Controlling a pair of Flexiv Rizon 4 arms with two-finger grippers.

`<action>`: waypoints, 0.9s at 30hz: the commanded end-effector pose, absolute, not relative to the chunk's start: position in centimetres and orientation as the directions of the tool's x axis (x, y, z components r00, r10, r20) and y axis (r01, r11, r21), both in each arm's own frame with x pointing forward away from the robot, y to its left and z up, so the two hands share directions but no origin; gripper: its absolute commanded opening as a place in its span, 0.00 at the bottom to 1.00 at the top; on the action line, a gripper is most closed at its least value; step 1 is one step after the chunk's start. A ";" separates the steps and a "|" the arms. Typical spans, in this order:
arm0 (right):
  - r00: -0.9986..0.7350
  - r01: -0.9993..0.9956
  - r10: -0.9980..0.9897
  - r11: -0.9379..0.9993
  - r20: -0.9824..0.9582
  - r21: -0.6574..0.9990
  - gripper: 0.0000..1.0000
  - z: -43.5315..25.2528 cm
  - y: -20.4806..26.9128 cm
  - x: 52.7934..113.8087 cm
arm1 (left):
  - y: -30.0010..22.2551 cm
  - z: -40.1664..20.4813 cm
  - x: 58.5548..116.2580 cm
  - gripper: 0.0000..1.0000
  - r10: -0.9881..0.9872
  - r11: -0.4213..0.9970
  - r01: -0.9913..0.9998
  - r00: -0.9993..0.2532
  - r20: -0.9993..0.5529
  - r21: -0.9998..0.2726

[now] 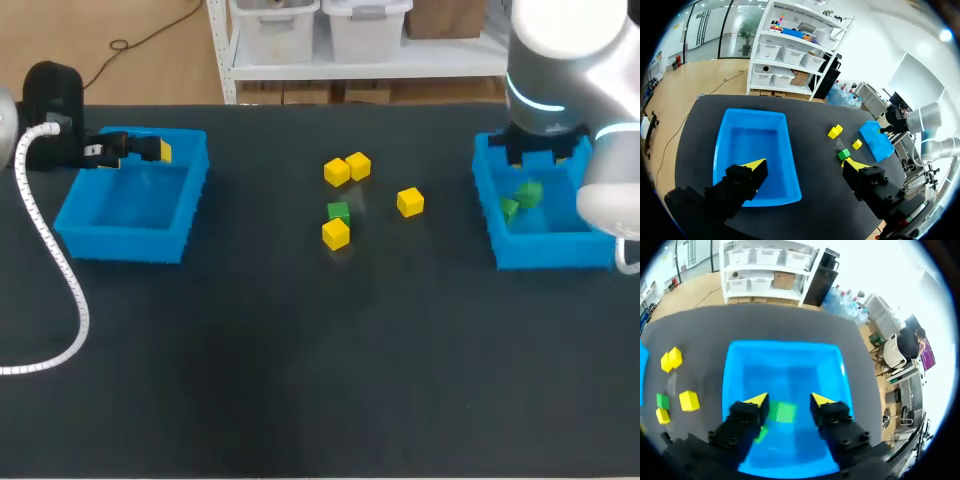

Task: Put the green cubes in the right bin and the yellow cubes in the left bin.

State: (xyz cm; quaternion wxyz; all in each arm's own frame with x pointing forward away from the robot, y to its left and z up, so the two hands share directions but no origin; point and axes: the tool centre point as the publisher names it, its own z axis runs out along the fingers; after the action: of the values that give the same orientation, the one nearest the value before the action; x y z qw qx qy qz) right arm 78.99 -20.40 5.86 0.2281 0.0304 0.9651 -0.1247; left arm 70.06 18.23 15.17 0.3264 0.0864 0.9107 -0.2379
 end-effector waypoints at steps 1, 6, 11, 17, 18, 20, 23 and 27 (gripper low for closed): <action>-0.858 0.104 -0.029 0.968 -0.513 -0.228 1.00 8.0 -20.2 80.3 | 18.4 15.0 70.0 1.00 0.001 0.867 0.319 -0.768 -0.641 -0.382; -0.782 -0.011 -0.157 0.971 -0.603 -0.239 1.00 12.8 -17.2 82.5 | 18.4 15.0 70.0 1.00 0.001 0.867 0.319 -0.768 -0.641 -0.382; -0.670 -0.273 -0.396 0.918 -0.627 -0.289 1.00 14.8 -11.1 83.0 | 18.4 15.0 70.0 1.00 0.001 0.867 0.319 -0.768 -0.641 -0.382; -0.422 -0.615 -0.717 0.676 -0.554 -0.406 1.00 14.0 -4.9 83.4 | 18.4 15.0 70.0 1.00 0.001 0.867 0.319 -0.768 -0.641 -0.382; -0.389 -0.649 -0.746 0.638 -0.540 -0.414 1.00 13.9 -4.4 83.4 | 18.4 15.0 70.0 1.00 0.001 0.867 0.319 -0.768 -0.641 -0.382; -0.295 -0.729 -0.817 0.528 -0.495 -0.437 1.00 13.5 -3.0 83.5 | 18.4 15.0 70.0 1.00 0.001 0.867 0.319 -0.768 -0.641 -0.382; -0.158 -0.800 -0.893 0.366 -0.422 -0.476 1.00 13.0 -1.2 83.2 | 18.4 15.0 70.0 1.00 0.001 0.867 0.319 -0.768 -0.641 -0.382; -0.058 -0.827 -0.938 0.237 -0.341 -0.509 1.00 12.5 0.2 83.1 | 18.4 15.0 70.0 1.00 0.001 0.867 0.319 -0.768 -0.641 -0.382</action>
State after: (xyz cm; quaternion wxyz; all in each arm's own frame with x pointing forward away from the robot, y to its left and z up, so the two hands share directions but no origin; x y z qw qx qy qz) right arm 82.35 -0.09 12.89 0.3599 -0.3474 0.8618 -0.0841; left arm 70.06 18.22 15.17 0.3264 0.0864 0.9107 -0.2379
